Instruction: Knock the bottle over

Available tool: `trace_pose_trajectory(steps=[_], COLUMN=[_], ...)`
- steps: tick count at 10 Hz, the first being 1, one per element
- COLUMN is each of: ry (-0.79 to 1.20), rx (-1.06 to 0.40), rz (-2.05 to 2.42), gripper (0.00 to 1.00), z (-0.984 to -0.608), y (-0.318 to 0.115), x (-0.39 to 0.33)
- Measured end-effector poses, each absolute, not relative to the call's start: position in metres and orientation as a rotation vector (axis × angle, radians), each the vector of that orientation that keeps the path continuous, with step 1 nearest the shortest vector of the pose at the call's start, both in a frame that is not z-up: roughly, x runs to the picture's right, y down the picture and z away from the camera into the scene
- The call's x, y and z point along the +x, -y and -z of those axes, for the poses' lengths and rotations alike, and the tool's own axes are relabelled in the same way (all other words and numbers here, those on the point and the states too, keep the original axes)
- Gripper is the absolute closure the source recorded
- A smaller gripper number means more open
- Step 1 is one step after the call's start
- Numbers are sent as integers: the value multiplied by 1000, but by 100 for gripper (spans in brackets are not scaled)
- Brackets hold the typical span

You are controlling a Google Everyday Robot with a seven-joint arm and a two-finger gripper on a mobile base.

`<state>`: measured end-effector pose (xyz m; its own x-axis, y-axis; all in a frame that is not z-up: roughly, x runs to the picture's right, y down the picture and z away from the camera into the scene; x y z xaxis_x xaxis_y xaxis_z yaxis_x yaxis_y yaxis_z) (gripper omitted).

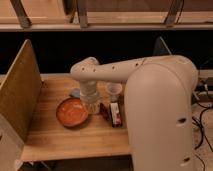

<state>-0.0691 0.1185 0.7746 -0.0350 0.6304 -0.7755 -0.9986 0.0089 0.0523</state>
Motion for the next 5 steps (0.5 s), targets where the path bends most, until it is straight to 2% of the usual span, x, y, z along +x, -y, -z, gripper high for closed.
trace_pose_trajectory(steps=[2,4,5], ry=[-759,-733,-659], rx=[-645,-580,-515], rz=[-1455,-1440,-1410], gripper=[100,100,100], z=[-795,-809,-815], y=[-110,-91,-69], x=[-67,-63,-65])
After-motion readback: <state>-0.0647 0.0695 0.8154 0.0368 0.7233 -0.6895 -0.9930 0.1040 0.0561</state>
